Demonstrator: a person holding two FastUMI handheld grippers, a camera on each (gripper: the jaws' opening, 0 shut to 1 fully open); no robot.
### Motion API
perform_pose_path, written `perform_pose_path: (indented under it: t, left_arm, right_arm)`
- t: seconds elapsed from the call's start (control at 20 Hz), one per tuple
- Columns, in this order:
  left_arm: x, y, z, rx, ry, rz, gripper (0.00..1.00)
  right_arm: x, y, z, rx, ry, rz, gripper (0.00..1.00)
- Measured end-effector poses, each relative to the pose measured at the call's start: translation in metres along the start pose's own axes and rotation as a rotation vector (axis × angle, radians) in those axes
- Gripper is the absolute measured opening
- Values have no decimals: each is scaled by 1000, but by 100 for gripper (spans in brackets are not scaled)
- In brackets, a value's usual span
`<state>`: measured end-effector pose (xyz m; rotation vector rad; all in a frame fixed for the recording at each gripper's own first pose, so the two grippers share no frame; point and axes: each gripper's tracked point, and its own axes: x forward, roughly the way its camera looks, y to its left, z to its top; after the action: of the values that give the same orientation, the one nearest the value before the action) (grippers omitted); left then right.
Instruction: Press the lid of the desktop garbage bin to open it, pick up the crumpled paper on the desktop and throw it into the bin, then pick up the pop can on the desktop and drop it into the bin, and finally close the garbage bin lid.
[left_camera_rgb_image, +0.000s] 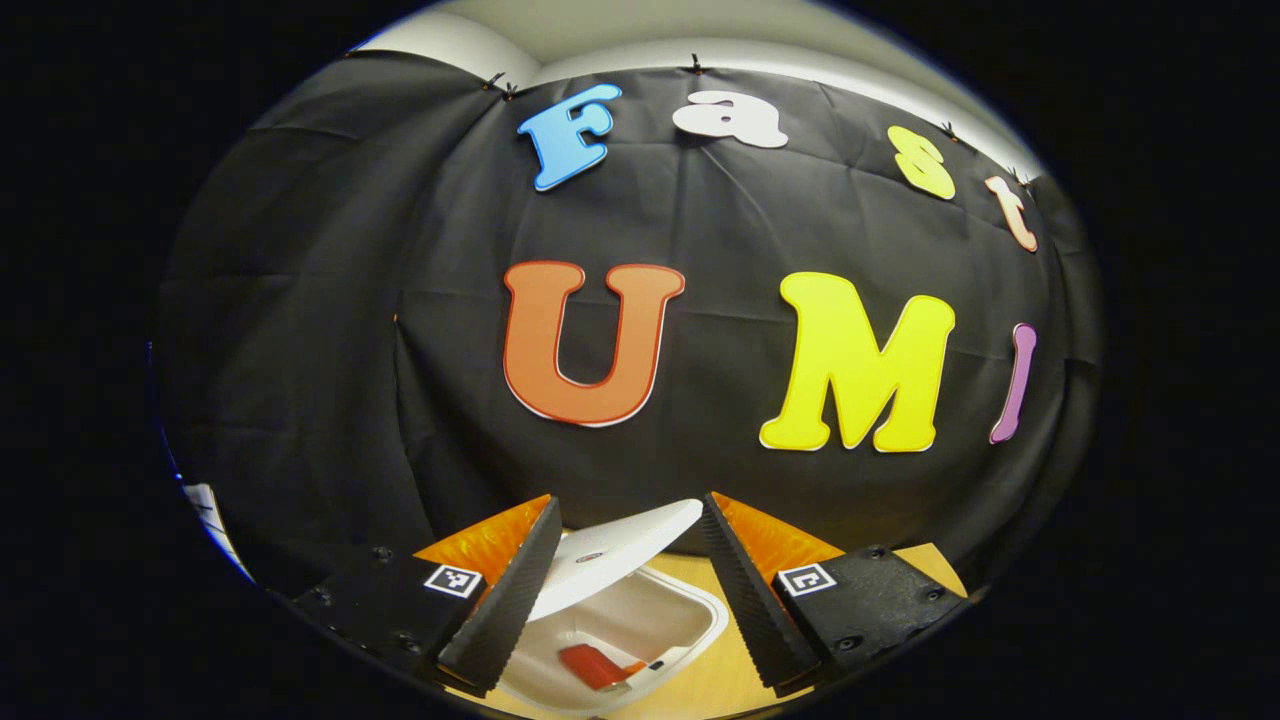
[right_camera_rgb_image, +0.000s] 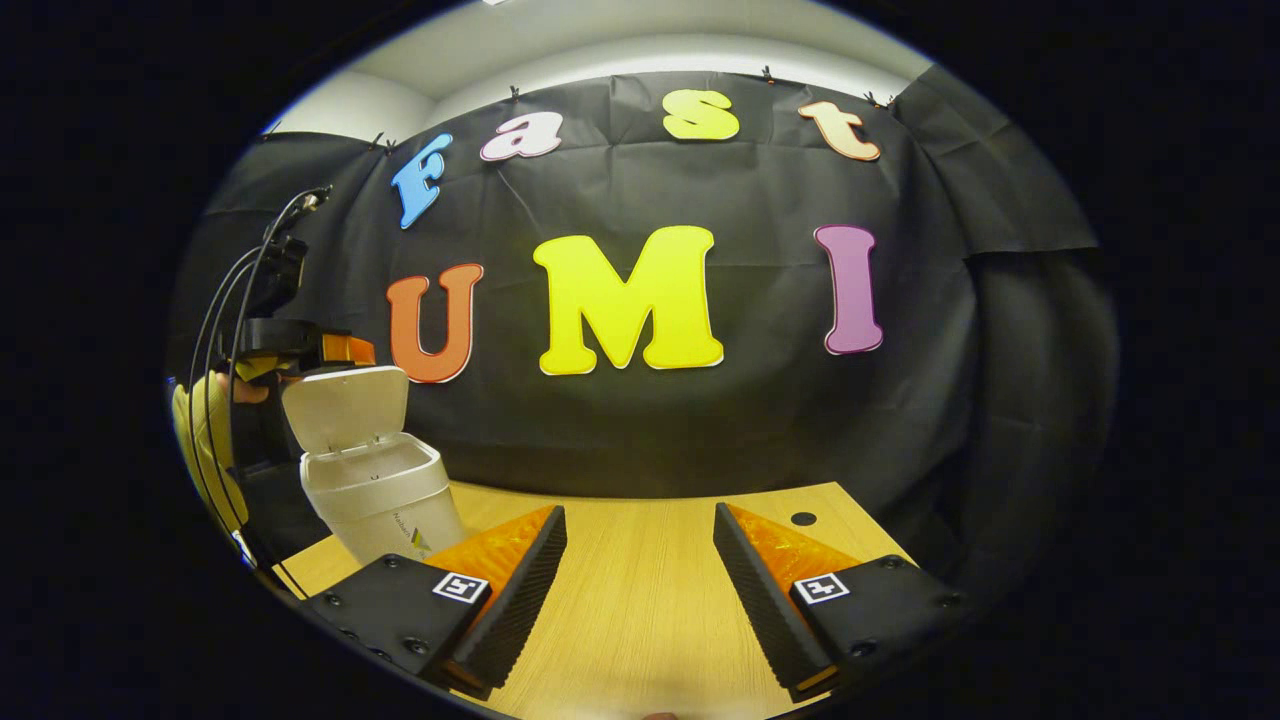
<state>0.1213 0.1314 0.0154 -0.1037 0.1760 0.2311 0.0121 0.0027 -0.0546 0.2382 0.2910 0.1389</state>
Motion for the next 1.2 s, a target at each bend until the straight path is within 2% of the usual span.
perform_pose_path:
  t: [0.15,0.25,0.4,0.6,0.75,0.9,1.1,1.2]
  left_arm:
    - [1,-2,-30,-47,69,21,92]
    - [3,-3,-35,-48,71,45,100]
    - [5,-3,-52,0,90,71,100]
    - [7,-2,-78,-18,170,73,100]
    - [12,-4,-96,16,211,83,98]
    - [11,-3,-103,132,219,86,97]
    - [12,-2,-106,116,222,102,96]
    - [12,-4,-109,155,228,106,97]
  right_arm:
    - [-1,-4,-2,5,6,20,95]
    - [0,-5,-7,15,19,34,95]
    - [0,-4,-8,25,30,59,95]
    - [-1,-5,-9,16,30,79,94]
    - [0,-7,-11,23,37,89,95]
    - [0,-9,-11,31,40,100,95]
    - [-1,-9,-13,32,46,123,94]
    - [-1,-8,-12,29,45,135,95]
